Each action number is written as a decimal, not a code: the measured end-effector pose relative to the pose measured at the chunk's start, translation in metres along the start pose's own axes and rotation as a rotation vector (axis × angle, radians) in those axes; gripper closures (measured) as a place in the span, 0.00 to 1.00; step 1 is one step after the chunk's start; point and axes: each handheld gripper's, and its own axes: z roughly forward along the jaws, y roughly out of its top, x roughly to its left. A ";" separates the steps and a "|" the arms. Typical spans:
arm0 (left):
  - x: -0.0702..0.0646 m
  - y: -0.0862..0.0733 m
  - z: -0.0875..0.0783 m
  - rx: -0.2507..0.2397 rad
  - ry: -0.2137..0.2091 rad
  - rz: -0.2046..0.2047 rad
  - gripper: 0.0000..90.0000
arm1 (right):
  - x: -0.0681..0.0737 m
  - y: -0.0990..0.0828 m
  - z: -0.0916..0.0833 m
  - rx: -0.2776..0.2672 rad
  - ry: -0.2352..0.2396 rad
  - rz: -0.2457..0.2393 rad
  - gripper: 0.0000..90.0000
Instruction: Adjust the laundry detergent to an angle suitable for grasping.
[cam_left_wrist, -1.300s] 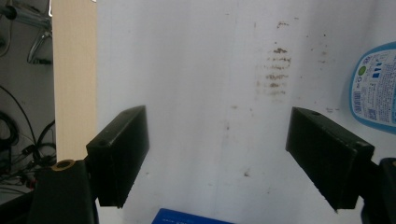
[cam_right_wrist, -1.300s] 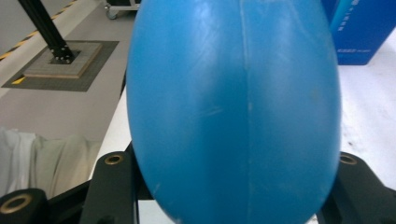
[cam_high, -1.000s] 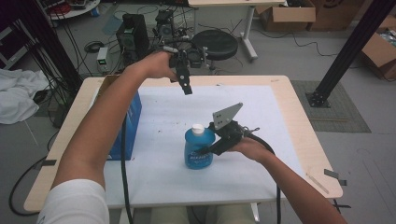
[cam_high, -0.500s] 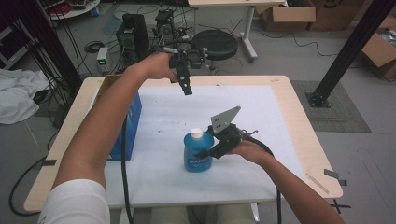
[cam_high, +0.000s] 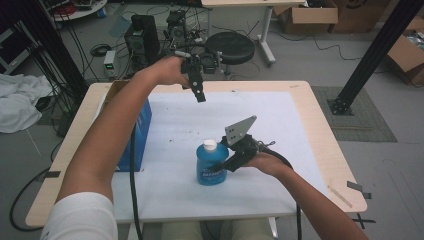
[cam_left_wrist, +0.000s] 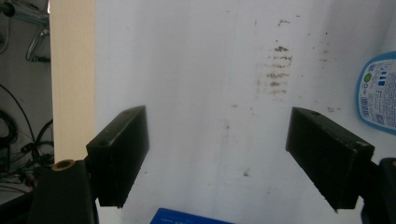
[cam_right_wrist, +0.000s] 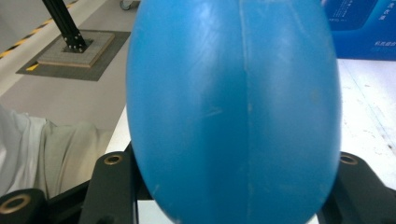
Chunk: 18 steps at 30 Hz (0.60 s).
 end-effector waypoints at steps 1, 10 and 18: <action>0.000 0.000 0.000 0.000 0.000 0.000 0.25 | 0.000 0.000 0.000 0.002 -0.002 -0.004 0.48; -0.001 0.002 0.000 0.002 0.002 0.006 0.25 | 0.001 0.002 0.000 0.020 -0.003 -0.002 0.47; -0.002 0.002 0.000 0.004 0.002 0.004 0.25 | 0.001 0.002 -0.001 0.001 -0.022 0.004 0.41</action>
